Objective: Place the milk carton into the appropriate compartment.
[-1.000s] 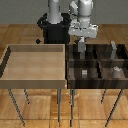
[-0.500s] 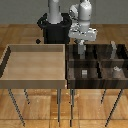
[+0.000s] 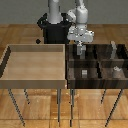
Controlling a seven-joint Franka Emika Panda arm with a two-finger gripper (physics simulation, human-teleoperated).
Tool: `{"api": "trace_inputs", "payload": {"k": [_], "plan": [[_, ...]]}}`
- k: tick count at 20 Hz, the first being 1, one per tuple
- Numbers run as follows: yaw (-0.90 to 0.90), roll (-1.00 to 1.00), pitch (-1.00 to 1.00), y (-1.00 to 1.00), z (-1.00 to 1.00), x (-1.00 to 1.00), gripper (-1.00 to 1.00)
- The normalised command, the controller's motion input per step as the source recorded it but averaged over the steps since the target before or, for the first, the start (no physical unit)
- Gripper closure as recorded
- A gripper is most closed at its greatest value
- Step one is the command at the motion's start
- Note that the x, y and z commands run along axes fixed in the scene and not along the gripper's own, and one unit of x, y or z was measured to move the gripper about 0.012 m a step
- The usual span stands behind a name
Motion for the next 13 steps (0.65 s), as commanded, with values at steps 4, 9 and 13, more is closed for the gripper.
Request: {"api": "trace_inputs", "payload": {"k": [4,9,13], "plan": [[0.0,0.0,0.0,0.0,-0.5,0.0,-1.0],[0.0,0.0,0.0,0.0,0.0,0.0,-1.0],[0.0,0.0,0.0,0.0,0.0,0.0,-1.0]]}}
